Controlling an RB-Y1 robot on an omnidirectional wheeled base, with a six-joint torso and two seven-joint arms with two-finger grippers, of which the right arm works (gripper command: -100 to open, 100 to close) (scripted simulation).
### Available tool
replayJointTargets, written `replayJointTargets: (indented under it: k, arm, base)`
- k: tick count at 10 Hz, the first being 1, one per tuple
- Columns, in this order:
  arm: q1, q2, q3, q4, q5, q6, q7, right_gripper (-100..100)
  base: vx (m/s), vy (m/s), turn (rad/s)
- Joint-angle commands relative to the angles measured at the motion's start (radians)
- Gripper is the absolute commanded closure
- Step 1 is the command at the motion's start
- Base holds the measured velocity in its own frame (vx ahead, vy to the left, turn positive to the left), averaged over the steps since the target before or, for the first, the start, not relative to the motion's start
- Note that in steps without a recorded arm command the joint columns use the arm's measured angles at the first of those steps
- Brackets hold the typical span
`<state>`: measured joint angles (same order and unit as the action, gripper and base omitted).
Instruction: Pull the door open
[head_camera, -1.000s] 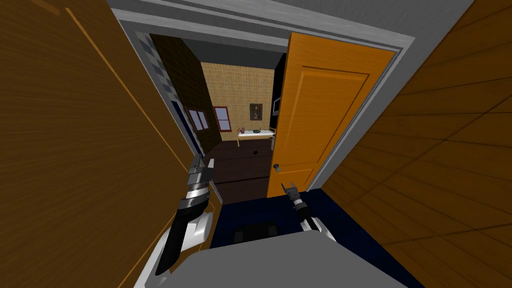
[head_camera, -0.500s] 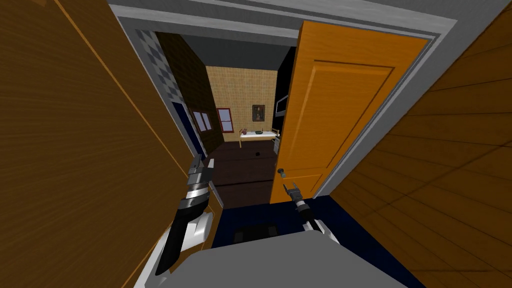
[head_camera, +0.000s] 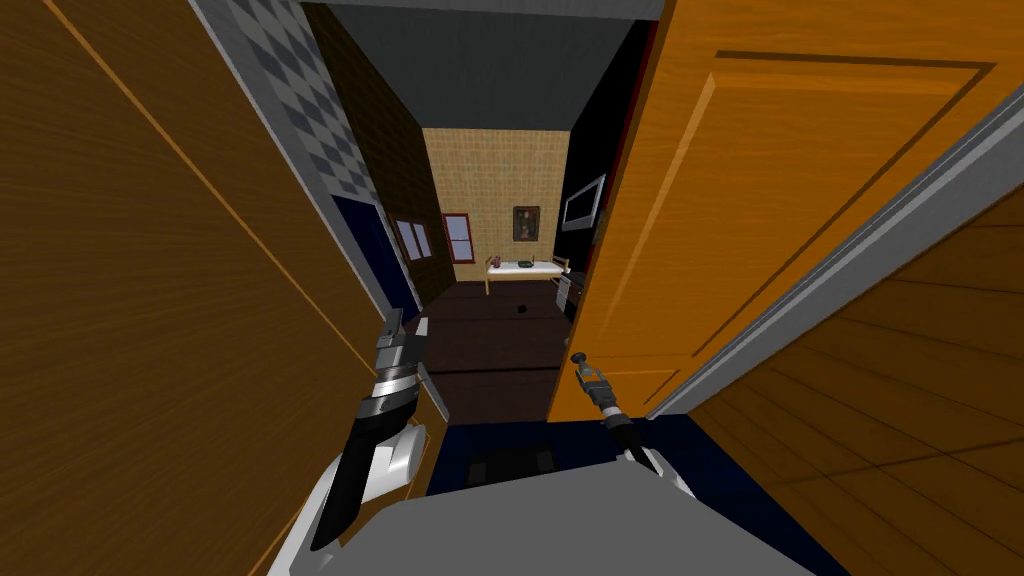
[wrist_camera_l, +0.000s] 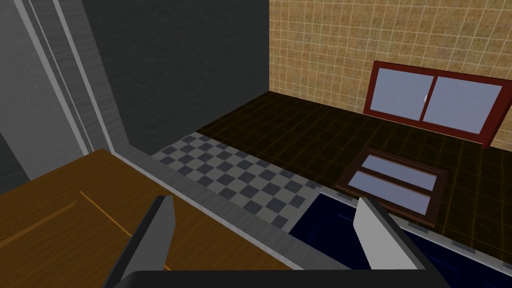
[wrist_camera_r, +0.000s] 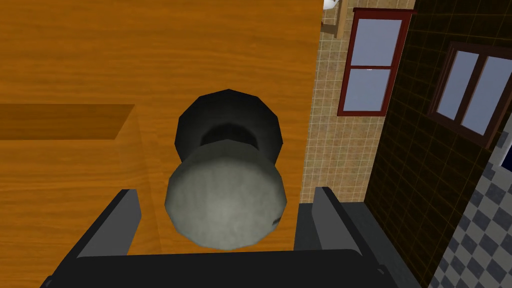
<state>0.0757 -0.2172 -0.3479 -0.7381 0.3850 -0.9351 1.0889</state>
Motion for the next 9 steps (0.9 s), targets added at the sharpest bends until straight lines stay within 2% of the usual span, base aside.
replayJointTargets:
  k: [1,2,3,8,9]
  arm:
    - [0.007,-0.004,-0.008,-0.005,-0.004,0.002,-0.003,-100]
    - [0.007,-0.003,-0.005,-0.006,-0.003,0.001,-0.003,-100]
    - [0.007,-0.003,-0.005,-0.006,-0.003,0.001,-0.003,100]
    - [0.007,-0.003,-0.005,-0.006,-0.003,0.001,-0.003,100]
    - [0.006,-0.003,0.000,-0.005,-0.014,0.004,-0.033,100]
  base:
    - [0.180,0.003,0.056]
    - [0.078,0.005,0.005]
    - [-0.012,-0.002,0.000]
    - [-0.013,-0.001,0.002]
    - [-0.037,-0.011,0.112]
